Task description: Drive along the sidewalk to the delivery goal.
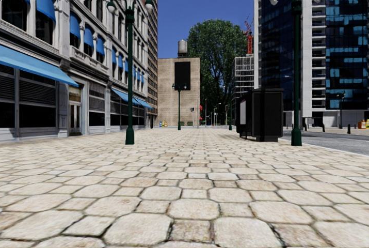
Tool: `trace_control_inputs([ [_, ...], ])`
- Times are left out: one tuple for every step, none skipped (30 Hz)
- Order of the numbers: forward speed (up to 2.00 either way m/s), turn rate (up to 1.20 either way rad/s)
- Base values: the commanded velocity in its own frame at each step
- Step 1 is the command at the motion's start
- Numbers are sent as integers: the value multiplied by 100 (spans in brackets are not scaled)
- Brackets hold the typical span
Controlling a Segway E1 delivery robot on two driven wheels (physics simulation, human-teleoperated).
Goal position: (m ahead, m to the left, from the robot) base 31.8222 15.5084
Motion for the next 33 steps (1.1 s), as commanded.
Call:
trace_control_inputs([
  [200,0],
  [200,0],
  [200,0],
  [200,0],
  [200,0],
  [200,0],
  [200,0],
  [200,0],
  [200,0],
  [200,0],
  [200,0],
  [200,0],
  [200,0],
  [200,0],
  [200,0],
  [200,0],
  [200,0],
  [200,0],
  [200,0],
  [200,0],
  [200,0],
  [200,0],
  [200,0],
  [200,0],
  [200,0],
  [200,0],
  [200,0],
  [200,0],
  [200,0],
  [200,0],
  [200,0],
  [200,0],
  [200,0],
])
